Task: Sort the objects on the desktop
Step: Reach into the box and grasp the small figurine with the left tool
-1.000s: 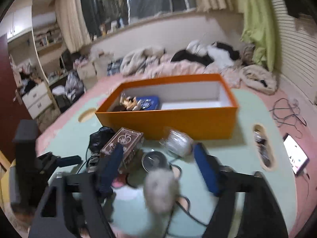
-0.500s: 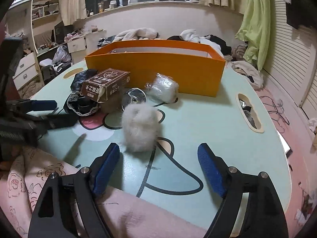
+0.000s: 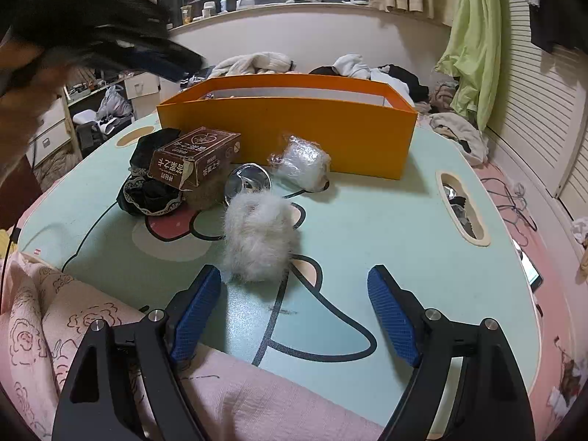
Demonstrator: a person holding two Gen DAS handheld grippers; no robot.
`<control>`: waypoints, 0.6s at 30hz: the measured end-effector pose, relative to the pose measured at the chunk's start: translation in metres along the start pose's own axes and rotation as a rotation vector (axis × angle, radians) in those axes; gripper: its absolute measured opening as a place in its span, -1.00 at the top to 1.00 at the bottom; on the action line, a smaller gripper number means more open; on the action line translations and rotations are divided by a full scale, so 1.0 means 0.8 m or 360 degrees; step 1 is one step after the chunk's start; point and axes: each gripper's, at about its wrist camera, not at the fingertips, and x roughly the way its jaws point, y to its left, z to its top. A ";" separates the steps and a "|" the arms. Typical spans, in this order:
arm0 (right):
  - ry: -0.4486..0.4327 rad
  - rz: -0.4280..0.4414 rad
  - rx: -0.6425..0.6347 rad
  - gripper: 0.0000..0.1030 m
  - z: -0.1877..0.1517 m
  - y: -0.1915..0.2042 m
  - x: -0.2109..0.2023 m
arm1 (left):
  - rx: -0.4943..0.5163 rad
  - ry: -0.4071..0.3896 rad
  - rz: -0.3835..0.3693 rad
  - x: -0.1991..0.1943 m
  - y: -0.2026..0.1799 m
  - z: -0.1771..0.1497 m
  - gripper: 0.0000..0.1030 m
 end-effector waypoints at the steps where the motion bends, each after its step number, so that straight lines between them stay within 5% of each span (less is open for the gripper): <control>1: -0.0004 0.0001 0.0001 -0.59 0.000 -0.003 -0.005 | 0.0044 0.0028 0.0054 0.010 -0.006 0.005 0.46; 4: -0.0008 0.0004 0.0003 -0.59 0.003 -0.007 0.002 | 0.0105 0.0130 0.0225 0.047 -0.017 0.016 0.46; 11: -0.0010 0.0004 0.0004 -0.59 0.003 -0.010 0.002 | 0.0006 0.0168 0.0249 0.077 -0.003 0.030 0.59; 18: -0.0010 0.0003 0.0004 -0.59 0.002 -0.007 0.000 | -0.0058 0.0009 0.0043 0.049 0.014 0.023 0.72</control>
